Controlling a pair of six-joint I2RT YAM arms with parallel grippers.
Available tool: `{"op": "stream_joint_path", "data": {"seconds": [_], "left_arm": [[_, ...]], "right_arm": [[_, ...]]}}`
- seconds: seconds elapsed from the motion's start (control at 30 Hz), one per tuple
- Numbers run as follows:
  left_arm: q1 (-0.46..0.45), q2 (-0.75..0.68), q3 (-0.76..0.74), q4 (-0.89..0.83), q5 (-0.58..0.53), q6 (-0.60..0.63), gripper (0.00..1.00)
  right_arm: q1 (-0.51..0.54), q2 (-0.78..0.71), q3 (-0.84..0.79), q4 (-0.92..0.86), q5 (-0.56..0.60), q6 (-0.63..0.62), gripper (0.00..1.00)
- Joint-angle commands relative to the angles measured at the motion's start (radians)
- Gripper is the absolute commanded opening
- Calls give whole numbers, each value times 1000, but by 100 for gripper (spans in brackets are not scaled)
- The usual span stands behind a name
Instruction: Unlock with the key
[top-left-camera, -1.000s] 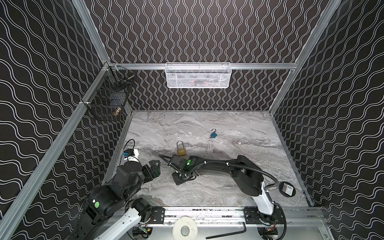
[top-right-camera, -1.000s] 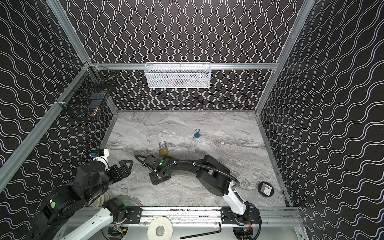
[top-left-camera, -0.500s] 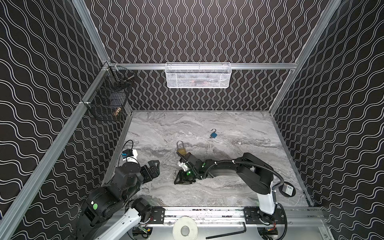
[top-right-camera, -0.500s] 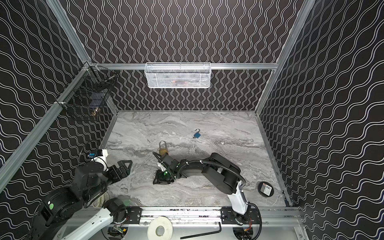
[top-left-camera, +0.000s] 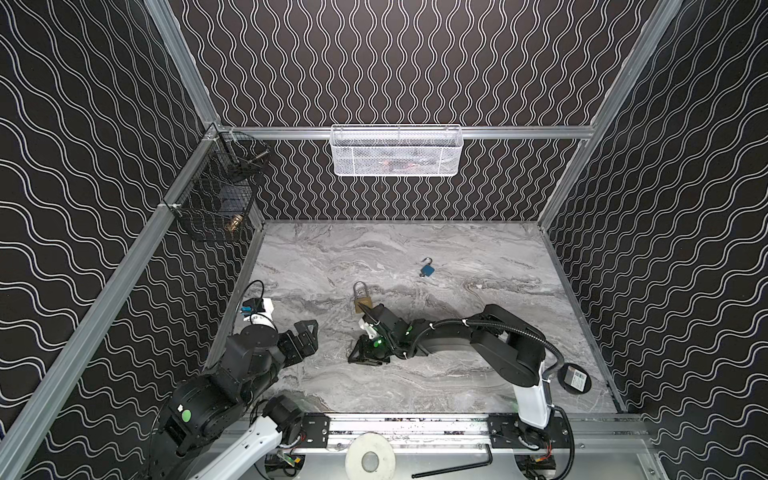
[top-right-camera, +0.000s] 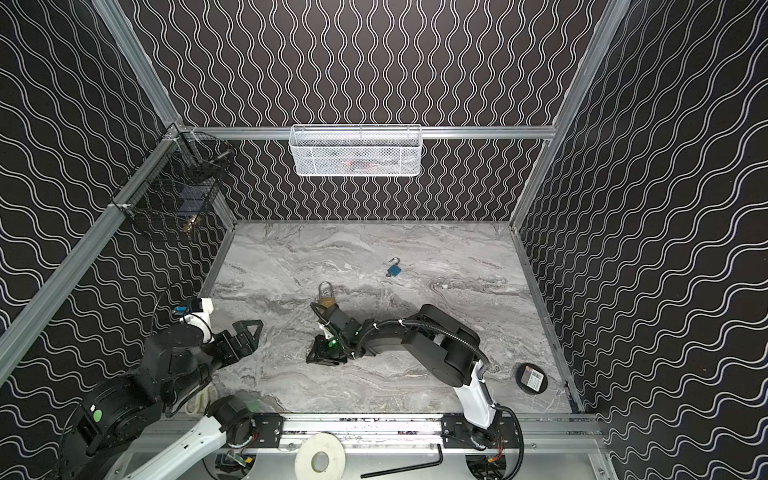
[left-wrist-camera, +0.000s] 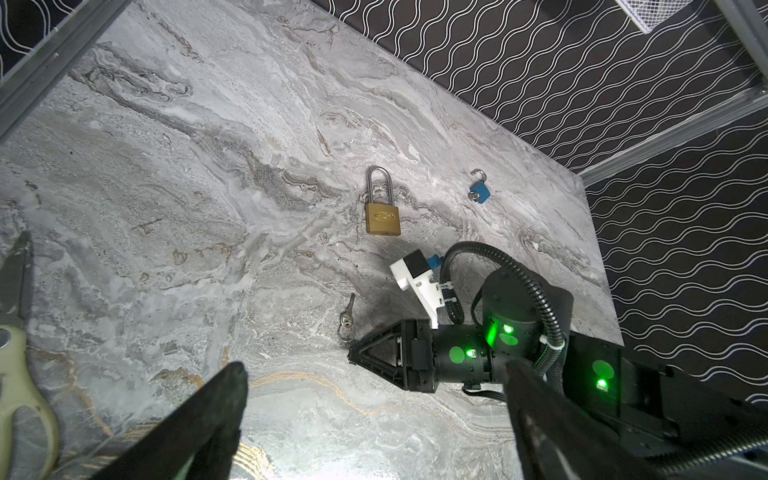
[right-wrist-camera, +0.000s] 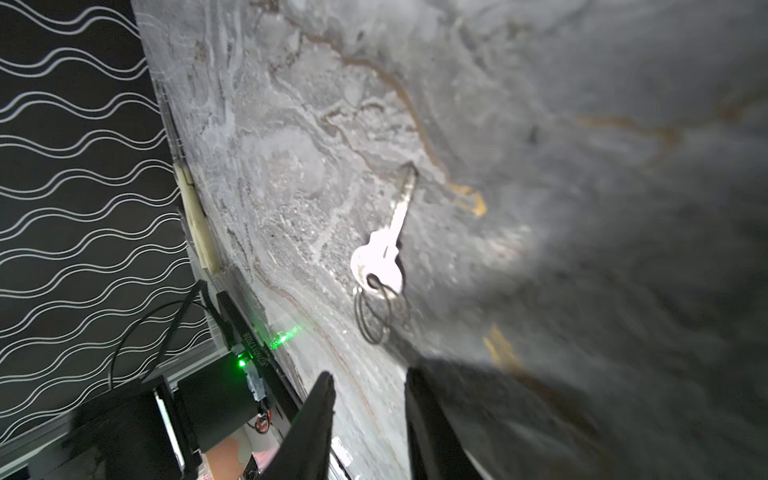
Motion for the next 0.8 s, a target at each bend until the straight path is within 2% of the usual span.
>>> {"op": "stream_joint_path", "data": {"seconds": [0.0,0.63,0.77], "left_arm": [[0,7,12,6,-4,23,97],[0,-6,7,8,-10,29,98],[1,-8,10,7,-12,33,98]], "right_arm": [[1,18,10,25,18,30,32],[-5,52,33,14,64,70,24],[-10,54,30,8,73,88,18]]}}
